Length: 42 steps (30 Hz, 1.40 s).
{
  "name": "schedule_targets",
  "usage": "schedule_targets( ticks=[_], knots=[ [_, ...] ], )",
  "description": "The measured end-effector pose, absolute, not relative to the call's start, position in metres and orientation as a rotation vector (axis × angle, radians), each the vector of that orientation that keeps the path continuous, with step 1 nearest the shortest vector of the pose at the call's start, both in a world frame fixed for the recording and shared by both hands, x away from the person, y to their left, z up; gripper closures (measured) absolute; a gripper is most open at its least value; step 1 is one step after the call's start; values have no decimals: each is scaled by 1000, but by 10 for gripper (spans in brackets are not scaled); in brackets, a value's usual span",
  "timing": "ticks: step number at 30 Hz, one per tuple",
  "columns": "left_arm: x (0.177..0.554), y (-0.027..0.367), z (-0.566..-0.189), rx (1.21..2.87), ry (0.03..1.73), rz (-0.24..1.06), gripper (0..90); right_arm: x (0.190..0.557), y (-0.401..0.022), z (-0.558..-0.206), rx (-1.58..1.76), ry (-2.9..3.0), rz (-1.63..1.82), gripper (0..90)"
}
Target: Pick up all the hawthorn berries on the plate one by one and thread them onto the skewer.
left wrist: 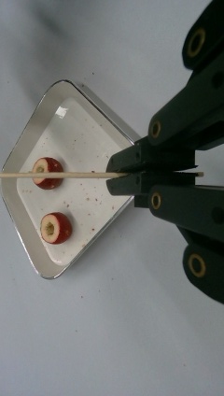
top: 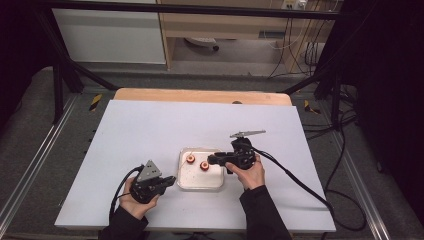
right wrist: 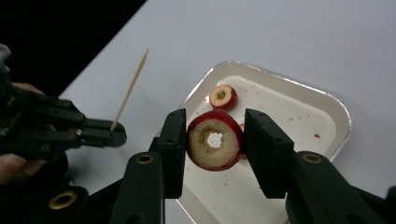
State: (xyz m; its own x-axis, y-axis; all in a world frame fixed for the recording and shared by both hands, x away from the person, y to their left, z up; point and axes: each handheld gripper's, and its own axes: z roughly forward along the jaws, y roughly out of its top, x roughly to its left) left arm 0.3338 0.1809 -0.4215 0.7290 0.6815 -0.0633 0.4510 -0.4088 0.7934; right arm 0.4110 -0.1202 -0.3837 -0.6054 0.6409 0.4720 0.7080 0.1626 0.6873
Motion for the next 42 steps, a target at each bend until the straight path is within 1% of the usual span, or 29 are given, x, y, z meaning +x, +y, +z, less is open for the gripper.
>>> schedule_targets(
  ticks=[16,33,42],
  knots=[
    [330,178,-423,1973,933,315,882,411,-118,-388,-1437,-2066,-1800,608],
    [322,163,-422,1925,921,271,882,406,-110,-388,-1425,-1831,-2141,609],
    [322,160,-422,1904,924,254,882,405,-105,-394,-1408,-1756,-2212,609]
  ],
)
